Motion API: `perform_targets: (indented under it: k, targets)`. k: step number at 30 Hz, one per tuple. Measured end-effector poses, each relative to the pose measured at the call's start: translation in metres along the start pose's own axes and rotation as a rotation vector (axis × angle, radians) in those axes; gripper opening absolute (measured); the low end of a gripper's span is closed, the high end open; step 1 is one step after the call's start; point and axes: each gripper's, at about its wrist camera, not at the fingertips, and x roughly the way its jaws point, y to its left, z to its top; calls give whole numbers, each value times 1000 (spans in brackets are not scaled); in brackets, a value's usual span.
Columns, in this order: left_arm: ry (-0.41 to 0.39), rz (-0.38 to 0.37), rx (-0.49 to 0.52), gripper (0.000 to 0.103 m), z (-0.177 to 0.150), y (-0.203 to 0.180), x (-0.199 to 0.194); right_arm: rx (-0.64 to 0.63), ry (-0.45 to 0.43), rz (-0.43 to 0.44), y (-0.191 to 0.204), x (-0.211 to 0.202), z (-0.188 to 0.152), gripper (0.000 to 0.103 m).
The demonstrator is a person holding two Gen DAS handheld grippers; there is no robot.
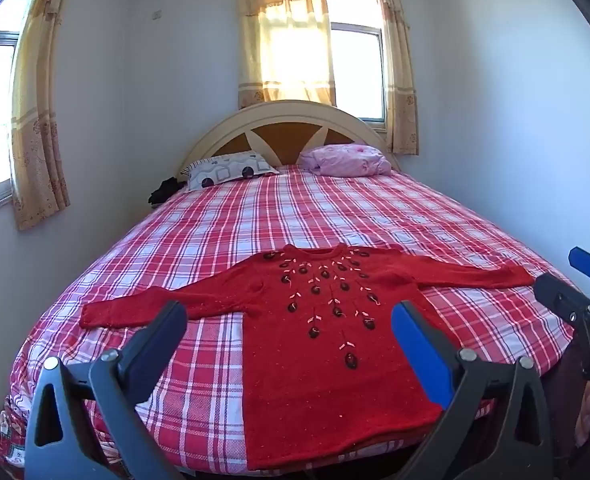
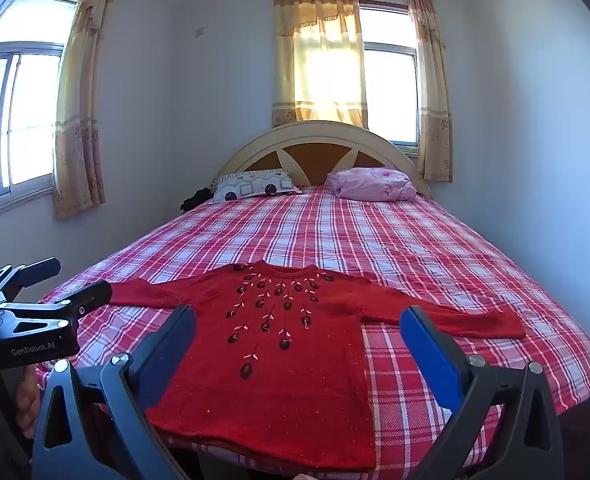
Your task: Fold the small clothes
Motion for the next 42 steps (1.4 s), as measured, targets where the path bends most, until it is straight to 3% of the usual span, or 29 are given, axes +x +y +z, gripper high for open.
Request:
perform_targets:
  k: [42]
  targets:
    - [-11,-5,-12,103,-7,0,4,21,17,-17,-7,12,-7,102]
